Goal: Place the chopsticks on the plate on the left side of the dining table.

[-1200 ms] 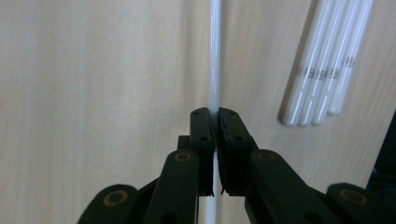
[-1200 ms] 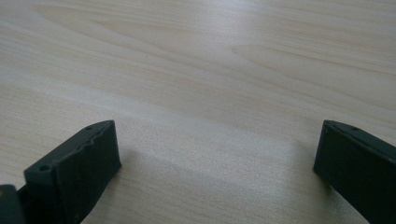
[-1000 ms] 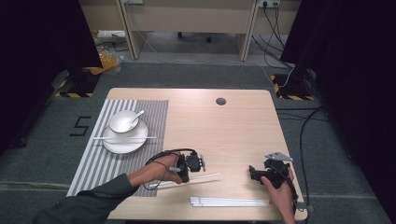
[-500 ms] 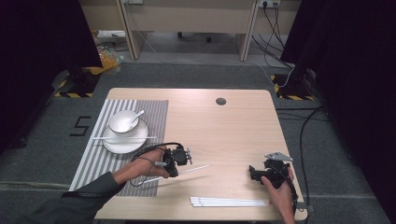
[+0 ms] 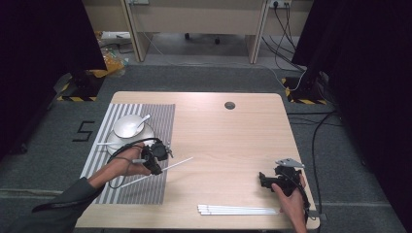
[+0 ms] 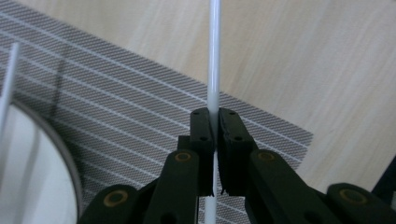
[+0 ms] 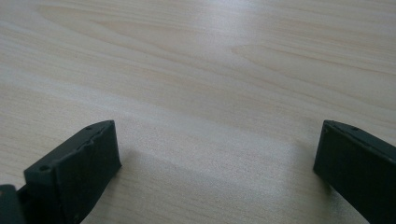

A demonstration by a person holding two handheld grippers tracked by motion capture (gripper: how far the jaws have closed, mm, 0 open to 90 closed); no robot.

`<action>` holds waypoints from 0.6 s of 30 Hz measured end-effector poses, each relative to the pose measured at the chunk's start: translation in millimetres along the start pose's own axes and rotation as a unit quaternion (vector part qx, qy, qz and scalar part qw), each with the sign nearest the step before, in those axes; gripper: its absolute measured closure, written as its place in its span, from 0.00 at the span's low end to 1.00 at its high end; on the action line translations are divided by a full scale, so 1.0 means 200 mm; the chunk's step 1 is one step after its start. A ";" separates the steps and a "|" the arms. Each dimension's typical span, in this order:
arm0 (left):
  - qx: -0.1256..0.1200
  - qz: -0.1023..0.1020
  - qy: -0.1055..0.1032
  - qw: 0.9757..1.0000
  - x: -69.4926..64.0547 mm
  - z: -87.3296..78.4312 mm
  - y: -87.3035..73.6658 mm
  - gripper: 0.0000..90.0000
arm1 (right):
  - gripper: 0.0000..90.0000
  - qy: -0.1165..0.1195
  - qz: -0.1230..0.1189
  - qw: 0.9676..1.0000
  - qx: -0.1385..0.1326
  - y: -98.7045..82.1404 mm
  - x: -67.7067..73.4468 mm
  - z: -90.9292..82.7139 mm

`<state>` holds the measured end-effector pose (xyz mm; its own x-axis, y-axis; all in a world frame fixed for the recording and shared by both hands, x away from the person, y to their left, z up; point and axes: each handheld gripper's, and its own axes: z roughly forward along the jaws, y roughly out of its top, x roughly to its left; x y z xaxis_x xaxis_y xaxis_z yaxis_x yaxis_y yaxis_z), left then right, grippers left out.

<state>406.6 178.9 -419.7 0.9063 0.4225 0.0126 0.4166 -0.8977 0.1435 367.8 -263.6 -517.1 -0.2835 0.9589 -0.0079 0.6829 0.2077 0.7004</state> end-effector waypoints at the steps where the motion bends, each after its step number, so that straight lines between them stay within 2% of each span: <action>1: -0.001 -0.006 0.004 1.000 0.02 0.00 -0.02 0.94 | 0.00 0.000 0.000 1.000 0.000 0.00 0.00 0.00; 6: 0.006 -0.016 0.009 1.000 0.05 0.00 -0.07 0.94 | 0.00 0.000 -0.001 1.000 0.000 0.00 0.00 0.00; 9: 0.007 -0.026 0.021 0.999 0.09 -0.01 -0.12 0.94 | 0.00 0.000 -0.001 1.000 0.000 0.00 0.00 0.00; 16: 0.003 -0.040 0.018 0.999 0.12 -0.02 -0.17 0.94 | 0.00 0.000 0.000 1.000 0.000 0.00 0.00 0.00; 18: 0.002 -0.044 0.024 0.999 0.14 -0.02 -0.19 0.94 | 0.00 0.000 0.000 1.000 0.000 0.00 0.00 0.00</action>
<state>415.8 224.5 -420.2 0.8615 0.5056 0.0474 0.4953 -0.8572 0.1414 368.0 -263.6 -517.1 -0.2835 0.9589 -0.0089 0.6825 0.2083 0.7006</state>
